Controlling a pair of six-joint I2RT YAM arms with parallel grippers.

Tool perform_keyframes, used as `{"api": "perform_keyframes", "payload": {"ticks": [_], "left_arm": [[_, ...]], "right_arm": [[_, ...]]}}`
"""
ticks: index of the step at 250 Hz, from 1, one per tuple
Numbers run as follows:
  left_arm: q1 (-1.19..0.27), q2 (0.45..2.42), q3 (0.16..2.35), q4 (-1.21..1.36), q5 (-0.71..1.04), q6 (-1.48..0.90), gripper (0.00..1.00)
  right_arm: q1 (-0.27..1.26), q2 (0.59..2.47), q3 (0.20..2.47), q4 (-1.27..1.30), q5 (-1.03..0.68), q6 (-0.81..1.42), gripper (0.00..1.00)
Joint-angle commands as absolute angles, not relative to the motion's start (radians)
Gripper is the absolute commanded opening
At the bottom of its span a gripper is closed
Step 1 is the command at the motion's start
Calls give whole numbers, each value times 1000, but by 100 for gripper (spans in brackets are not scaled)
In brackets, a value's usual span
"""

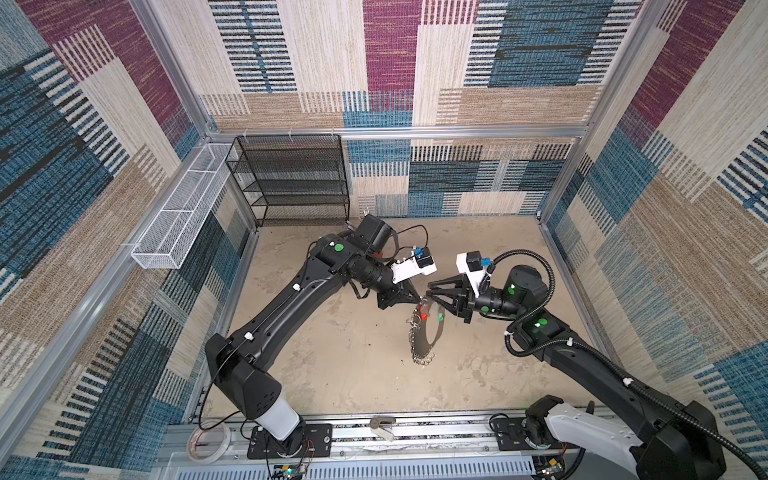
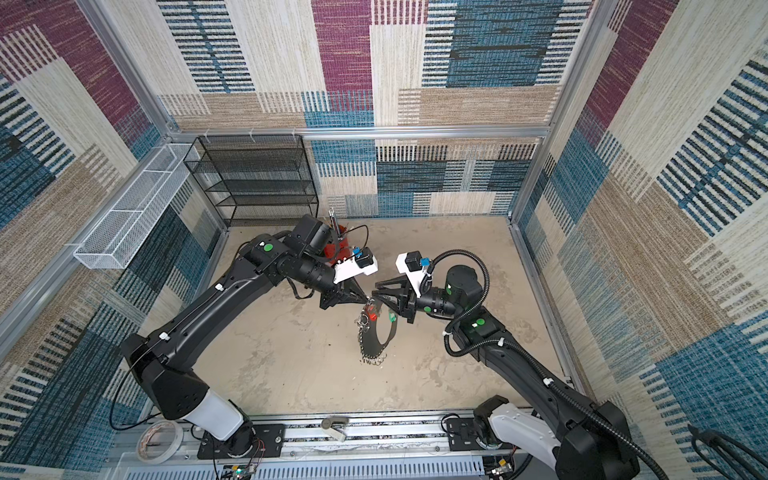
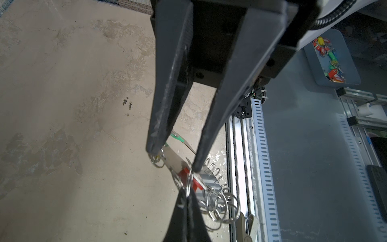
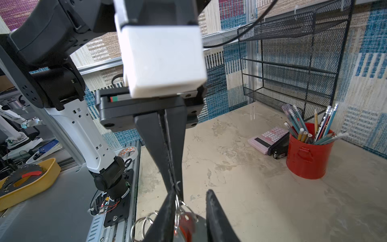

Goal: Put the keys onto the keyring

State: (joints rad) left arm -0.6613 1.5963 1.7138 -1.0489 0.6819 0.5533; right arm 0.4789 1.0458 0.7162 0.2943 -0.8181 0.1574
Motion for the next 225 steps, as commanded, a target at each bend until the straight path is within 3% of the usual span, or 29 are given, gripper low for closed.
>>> {"api": "perform_keyframes", "payload": {"ticks": [1, 111, 225], "left_arm": [[-660, 1565, 1678, -940, 731, 500, 0], [-645, 1490, 1553, -796, 745, 417, 0], [-637, 1445, 1494, -728, 759, 390, 0]], "right_arm": [[480, 1052, 716, 329, -828, 178, 23], [480, 1027, 673, 362, -924, 222, 29], [480, 1067, 688, 371, -919, 227, 5]]}}
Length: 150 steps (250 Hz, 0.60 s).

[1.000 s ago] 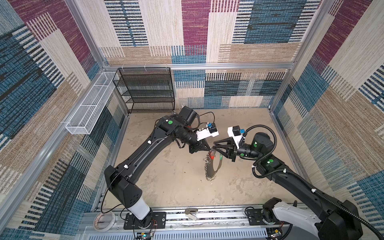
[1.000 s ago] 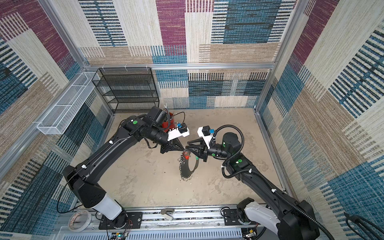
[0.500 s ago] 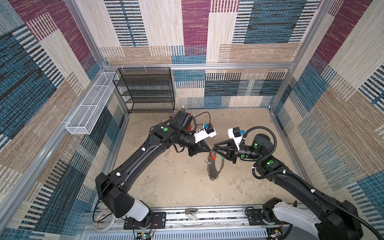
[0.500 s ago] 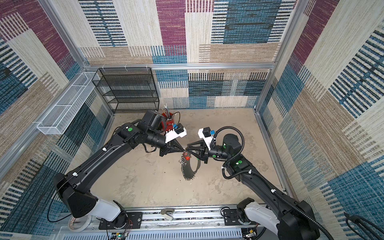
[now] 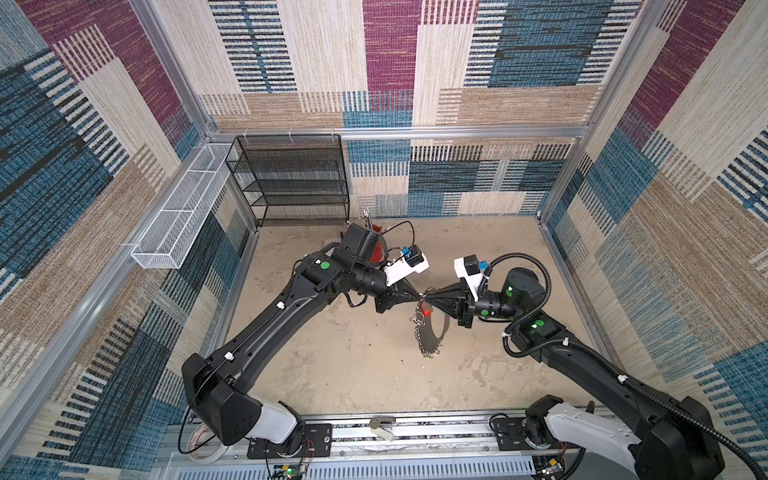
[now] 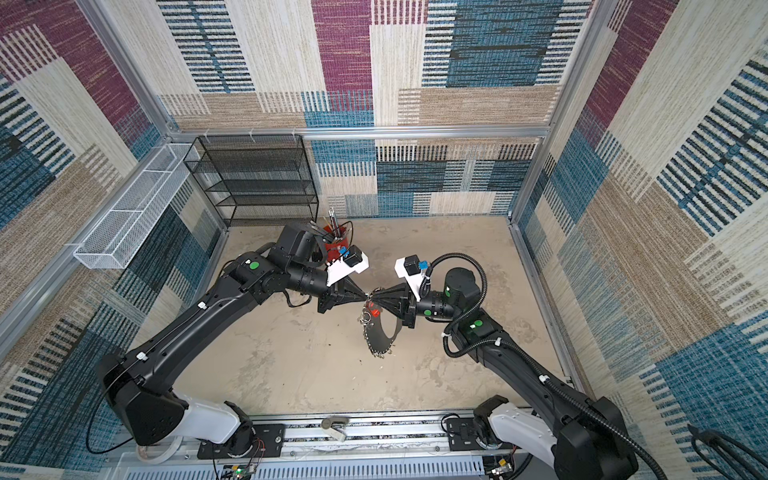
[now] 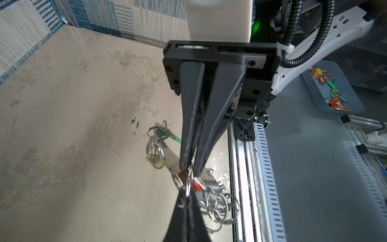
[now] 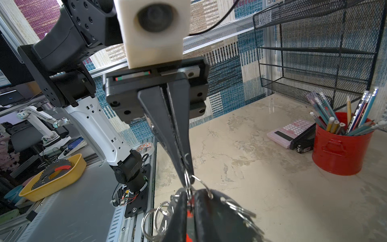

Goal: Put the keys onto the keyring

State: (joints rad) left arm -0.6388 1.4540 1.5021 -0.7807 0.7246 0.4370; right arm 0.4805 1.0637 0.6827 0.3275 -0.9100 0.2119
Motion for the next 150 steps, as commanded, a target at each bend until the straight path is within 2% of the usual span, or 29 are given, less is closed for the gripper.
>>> {"api": "perform_keyframes", "payload": {"ticks": [1, 16, 150], "left_arm": [[-637, 1445, 1493, -727, 759, 390, 0], [-635, 1441, 1488, -721, 759, 387, 0], [-617, 1389, 1414, -584, 759, 315, 0]], "right_arm": [[480, 1066, 688, 371, -919, 228, 5], [480, 1065, 684, 372, -917, 229, 0], [481, 1056, 647, 358, -883, 236, 0]]}}
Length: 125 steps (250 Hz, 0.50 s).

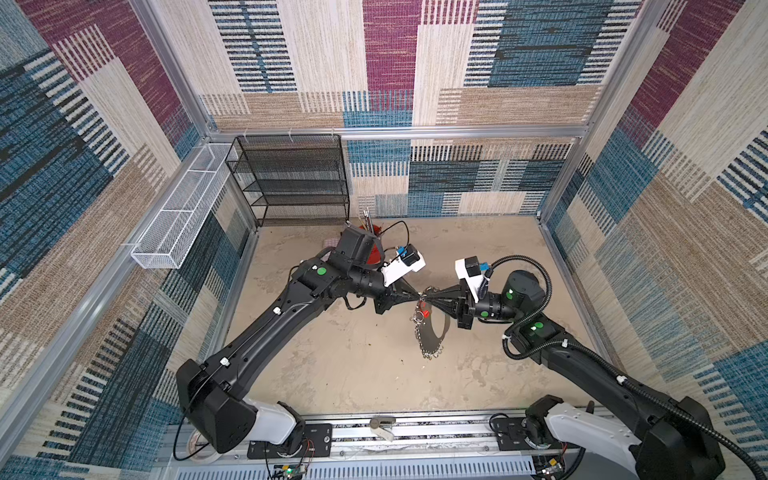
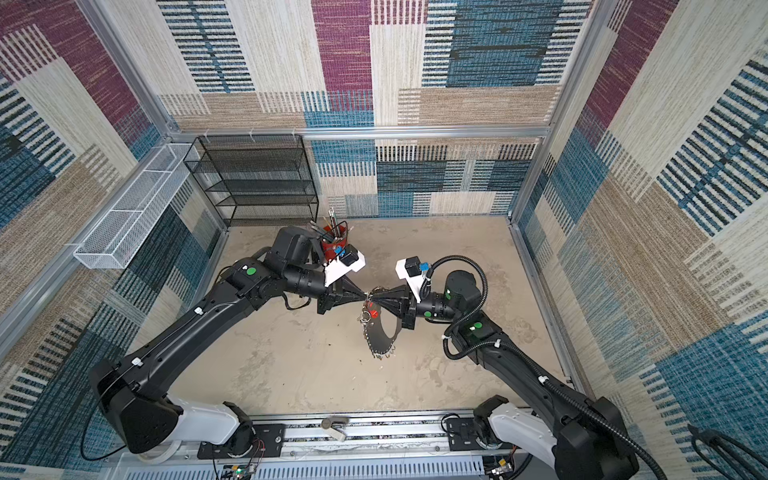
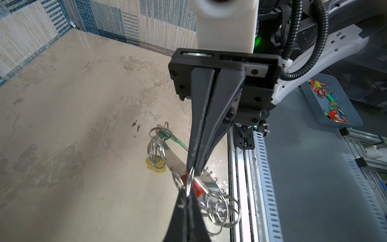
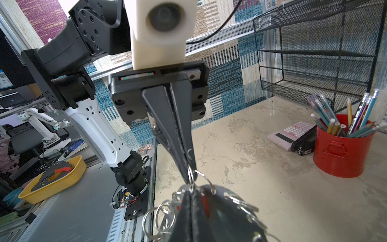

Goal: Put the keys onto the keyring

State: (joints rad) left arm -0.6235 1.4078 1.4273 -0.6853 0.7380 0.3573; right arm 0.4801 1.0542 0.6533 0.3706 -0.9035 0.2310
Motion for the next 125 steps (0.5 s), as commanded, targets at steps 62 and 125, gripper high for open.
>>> {"api": "perform_keyframes", "payload": {"ticks": [62, 125], "left_arm": [[-612, 1371, 1392, -540, 778, 300, 0], [-612, 1364, 1372, -504, 787, 288, 0]], "right_arm": [[480, 1094, 659, 332, -860, 227, 0], [482, 1135, 682, 313, -872, 225, 0]]}}
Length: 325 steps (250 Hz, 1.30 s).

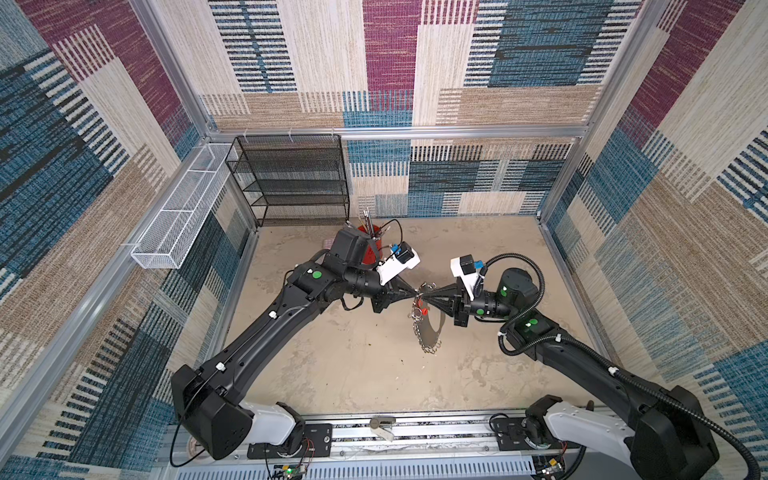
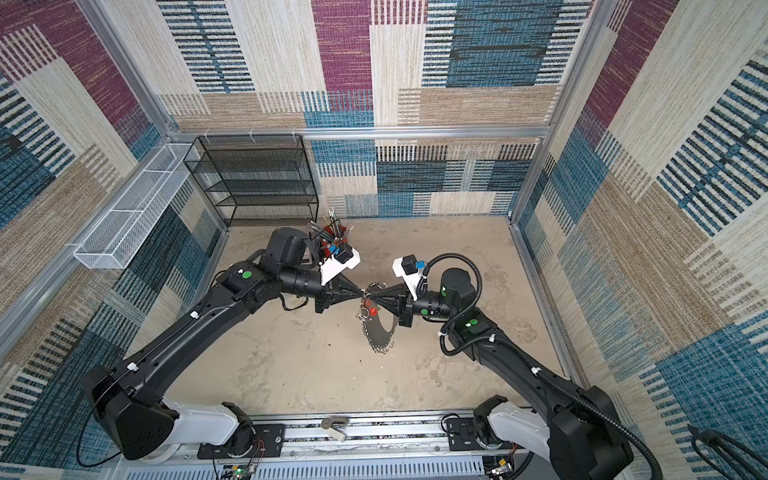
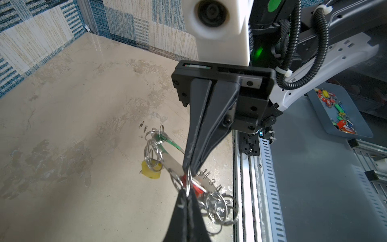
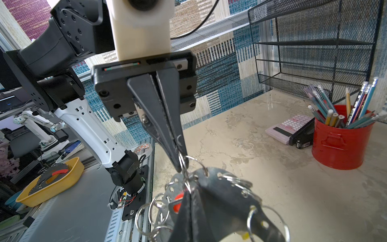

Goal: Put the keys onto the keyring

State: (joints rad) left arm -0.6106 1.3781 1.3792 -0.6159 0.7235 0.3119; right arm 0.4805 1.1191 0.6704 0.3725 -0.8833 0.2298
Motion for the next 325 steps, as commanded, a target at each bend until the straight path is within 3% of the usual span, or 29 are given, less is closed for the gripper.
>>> {"api": "perform_keyframes", "payload": {"ticks": [1, 75, 181, 272, 325], "left_arm": [[-612, 1365, 1371, -504, 787, 288, 0], [-612, 1373, 1364, -509, 781, 295, 0], [-610, 1385, 1361, -518, 792, 300, 0], [-611, 1390, 1366, -538, 817, 314, 0], [-609, 1394, 1369, -541, 820, 318, 0]], "right_arm": [[482, 1136, 683, 312, -872, 225, 0], [477, 1106, 693, 313, -814, 238, 1], [415, 980, 716, 275, -817, 248, 34], [473, 1084, 761, 278, -863, 189, 38], [488, 1111, 767, 277, -878, 175, 35]]}}
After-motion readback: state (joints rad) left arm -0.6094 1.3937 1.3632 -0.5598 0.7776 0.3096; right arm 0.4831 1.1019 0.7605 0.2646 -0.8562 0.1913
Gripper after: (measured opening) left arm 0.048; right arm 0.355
